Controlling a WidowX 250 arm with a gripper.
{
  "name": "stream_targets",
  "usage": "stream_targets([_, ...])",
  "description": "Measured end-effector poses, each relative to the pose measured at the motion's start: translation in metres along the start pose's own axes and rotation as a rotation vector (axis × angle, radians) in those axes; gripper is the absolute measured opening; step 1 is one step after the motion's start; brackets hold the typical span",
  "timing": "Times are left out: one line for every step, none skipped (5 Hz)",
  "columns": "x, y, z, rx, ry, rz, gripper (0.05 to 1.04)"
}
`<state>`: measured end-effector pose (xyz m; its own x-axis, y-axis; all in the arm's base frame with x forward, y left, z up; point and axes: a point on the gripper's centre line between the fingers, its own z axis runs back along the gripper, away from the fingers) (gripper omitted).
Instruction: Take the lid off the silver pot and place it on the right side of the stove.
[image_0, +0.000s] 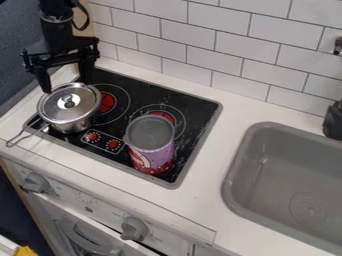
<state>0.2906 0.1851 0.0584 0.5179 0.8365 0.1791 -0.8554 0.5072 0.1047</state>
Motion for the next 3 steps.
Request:
stream_targets([0.005, 0.000, -0.013, 0.011, -0.012, 0.005, 1.000])
stream_targets([0.008, -0.002, -0.025, 0.029, -0.004, 0.002, 1.000])
stream_targets([0.009, -0.002, -0.032, 0.047, 0.002, -0.008, 1.000])
